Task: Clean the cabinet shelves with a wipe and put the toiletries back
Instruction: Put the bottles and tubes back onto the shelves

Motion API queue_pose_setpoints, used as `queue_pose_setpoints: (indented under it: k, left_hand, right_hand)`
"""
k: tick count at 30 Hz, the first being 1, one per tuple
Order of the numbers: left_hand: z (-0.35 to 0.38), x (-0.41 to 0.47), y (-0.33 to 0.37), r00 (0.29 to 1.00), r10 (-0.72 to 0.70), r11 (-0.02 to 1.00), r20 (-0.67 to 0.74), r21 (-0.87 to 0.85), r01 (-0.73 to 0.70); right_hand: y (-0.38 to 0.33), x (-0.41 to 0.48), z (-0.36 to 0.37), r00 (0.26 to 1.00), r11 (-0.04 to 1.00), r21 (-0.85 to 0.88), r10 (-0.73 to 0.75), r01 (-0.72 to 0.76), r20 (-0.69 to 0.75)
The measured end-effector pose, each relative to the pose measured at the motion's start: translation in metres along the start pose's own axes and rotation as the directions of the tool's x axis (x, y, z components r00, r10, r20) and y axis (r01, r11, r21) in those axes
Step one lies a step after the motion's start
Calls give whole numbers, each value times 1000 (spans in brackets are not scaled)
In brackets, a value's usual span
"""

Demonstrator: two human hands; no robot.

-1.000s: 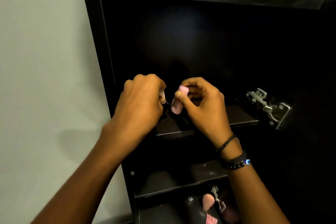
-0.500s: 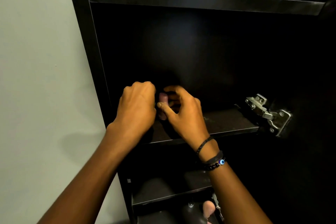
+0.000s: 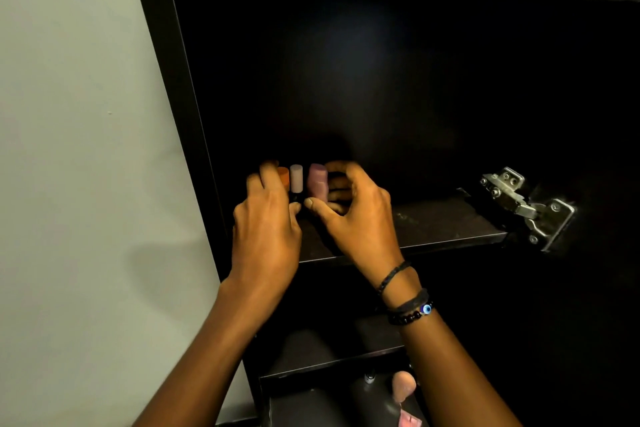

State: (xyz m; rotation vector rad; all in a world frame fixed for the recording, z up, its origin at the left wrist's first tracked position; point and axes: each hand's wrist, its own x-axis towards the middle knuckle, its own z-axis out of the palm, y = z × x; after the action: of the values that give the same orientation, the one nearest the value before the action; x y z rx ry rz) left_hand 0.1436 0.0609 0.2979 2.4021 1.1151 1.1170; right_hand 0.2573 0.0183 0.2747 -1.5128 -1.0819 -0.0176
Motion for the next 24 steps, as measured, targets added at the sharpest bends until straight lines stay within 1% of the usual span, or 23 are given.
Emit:
queue_pose_setpoints:
  k: [4,8,12,16,20,24]
  left_hand:
    - [2,-4,-1,1000,-29,999,-10,-29,29]
    - [3,-6,-4,999,-18,999,-30,-38,17]
    - [5,-7,-6,999,-21,999,-36,-43,19]
    - [7,-11,-8,999,5,999,-49,-42,-7]
    - [1,-24,-5,993,53,994,-107,-92,-63]
    - [-2,-49,3,976,147,969,-162,-174,-175]
  right_hand:
    - [0,0,0,1000,1000,1,16,-16,4]
    - [-1,-3,-2,1000,1000,2,28,-28,8]
    - [-1,-5,-3,1000,999,-29,29,-28,5]
    - [-1,-9,-6,1000,998,-62,21,-21,-9]
    - [-3,-20,-14,999,992,-121,27,-30,-24]
    - [-3,-42,-27,998,984,-175,13,-24,-62]
